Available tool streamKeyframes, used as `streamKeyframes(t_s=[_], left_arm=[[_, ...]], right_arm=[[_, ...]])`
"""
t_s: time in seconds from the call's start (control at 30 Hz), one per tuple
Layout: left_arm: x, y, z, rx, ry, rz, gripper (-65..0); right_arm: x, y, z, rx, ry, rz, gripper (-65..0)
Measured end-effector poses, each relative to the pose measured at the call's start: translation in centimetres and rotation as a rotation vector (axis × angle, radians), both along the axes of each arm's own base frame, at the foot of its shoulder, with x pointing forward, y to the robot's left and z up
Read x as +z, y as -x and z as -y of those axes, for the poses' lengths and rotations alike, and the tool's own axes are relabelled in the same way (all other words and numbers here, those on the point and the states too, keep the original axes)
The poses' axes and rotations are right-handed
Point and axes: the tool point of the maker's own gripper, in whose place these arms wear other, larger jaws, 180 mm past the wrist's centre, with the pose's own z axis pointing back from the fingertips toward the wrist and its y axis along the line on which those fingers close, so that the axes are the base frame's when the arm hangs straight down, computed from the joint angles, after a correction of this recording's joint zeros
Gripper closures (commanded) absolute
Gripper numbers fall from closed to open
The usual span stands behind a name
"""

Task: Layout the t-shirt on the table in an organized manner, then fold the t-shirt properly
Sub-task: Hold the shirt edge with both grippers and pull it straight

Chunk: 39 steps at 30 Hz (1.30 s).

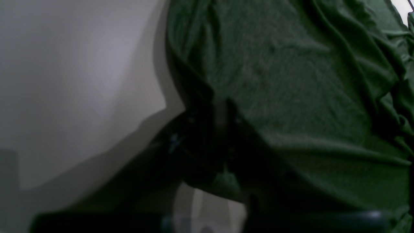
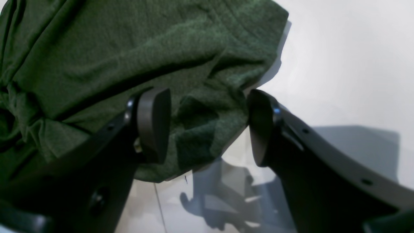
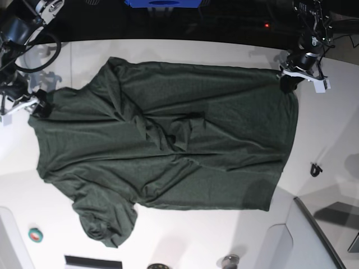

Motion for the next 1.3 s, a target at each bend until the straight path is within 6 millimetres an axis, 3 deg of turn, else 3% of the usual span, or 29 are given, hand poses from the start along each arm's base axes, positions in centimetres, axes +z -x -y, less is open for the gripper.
streamKeyframes(t_s=[0.33,0.73,0.8,0.93,1.17,1.3], left_arm=[[0.1,0.5,-0.8,-0.04,-0.008,-0.05,0.0],[0.8,0.4,-0.2,-0.104,-0.049,-0.088,0.0],[0.8,0.5,-0.2,-0.104,-0.048,-0.089,0.0],[0.8,0.5,-0.2,-0.103,-0.047,-0.09,0.0],[0.9,1.3,-0.1,-0.11,-0.054,-0.096,0.0],[2.0,2.0,0.0,-0.141,-0.086,-0.094,0.0]], right_arm=[[-0.2,0.2,-0.3,0.012,-0.011,-0.022,-35.0],[-0.3,0.2,-0.7,0.013,-0.02,-0.021,-34.5],[-0.3,0.2,-0.7,0.013,-0.019,-0.022,-28.7],[-0.8,0.8,-1.3,0.029,-0.026,-0.054,0.0],[-1.0,1.3,-1.4,0.045,-0.036,-0.085,-0.3],[-0.6,3.1,-0.3,0.102,0.025,-0.175,-0.3]])
